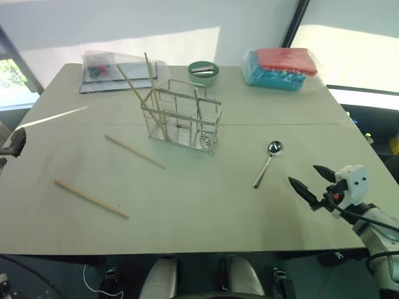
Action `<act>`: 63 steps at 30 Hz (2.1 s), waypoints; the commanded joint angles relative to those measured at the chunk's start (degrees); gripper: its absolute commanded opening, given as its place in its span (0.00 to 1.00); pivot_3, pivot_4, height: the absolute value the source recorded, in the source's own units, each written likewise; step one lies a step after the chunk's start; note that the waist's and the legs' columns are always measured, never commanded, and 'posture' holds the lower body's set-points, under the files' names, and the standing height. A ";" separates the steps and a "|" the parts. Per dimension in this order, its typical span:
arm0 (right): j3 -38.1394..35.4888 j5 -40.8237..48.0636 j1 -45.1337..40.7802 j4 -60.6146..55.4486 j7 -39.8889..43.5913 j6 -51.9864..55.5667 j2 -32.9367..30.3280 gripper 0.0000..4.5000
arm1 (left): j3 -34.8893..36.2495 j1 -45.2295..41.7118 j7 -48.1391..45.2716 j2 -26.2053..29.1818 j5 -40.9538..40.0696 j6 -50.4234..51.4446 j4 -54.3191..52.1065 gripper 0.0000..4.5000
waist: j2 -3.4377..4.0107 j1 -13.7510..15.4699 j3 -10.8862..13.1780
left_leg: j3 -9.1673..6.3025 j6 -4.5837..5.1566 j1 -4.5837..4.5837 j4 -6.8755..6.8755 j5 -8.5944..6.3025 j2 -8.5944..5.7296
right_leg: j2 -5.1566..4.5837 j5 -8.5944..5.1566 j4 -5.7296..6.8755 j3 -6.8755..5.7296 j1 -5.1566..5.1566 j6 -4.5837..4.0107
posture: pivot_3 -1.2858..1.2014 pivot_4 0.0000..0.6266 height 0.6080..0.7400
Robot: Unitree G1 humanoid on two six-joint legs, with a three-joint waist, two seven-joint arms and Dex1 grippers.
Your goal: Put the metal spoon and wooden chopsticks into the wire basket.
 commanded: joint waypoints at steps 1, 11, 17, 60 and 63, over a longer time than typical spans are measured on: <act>-0.80 0.47 -0.42 -0.80 -0.09 -1.13 0.12 1.00 | 0.54 -0.68 0.22 1.32 0.05 -0.27 -1.69 0.98 | 0.00 0.00 0.00 | 0.00 0.00 0.00 0.00 0.00 0.00 | 0.00 0.00 0.00 0.00 0.01 0.00 | 0.52 0.24 0.45; -0.75 0.47 -0.72 -0.46 0.01 -1.36 0.05 1.00 | 0.81 -1.48 0.89 1.44 -0.16 0.70 -1.87 0.98 | 0.00 -0.03 0.00 | 0.00 0.00 0.00 0.00 0.00 0.00 | 0.02 0.00 0.01 -0.01 0.19 0.00 | 0.52 0.24 0.45; -0.89 0.41 -1.24 -0.03 0.14 -1.49 -0.30 1.00 | 0.93 -1.68 0.85 1.59 -0.27 1.01 -1.82 0.98 | 0.00 -0.02 0.00 | 0.00 0.00 0.01 0.00 0.00 0.00 | 0.02 0.00 0.01 -0.01 0.19 0.00 | 0.52 0.24 0.45; 53.24 -50.04 -83.47 80.35 36.31 -70.55 -7.46 1.00 | -39.36 -28.10 -35.42 4.75 -13.76 17.04 -17.12 0.98 | 0.33 -1.81 0.46 | 0.01 -0.57 0.07 -0.05 0.36 0.07 | 0.47 0.15 0.08 0.07 0.23 0.23 | 0.52 0.24 0.45; 59.44 -60.76 -85.82 83.15 24.13 -73.31 -7.76 1.00 | -37.61 -27.52 -34.71 5.66 -14.65 18.61 -18.22 0.98 | 0.33 -1.78 0.46 | 0.01 -0.57 0.06 -0.04 0.37 0.04 | 0.47 0.14 0.12 0.13 0.20 0.22 | 0.52 0.24 0.45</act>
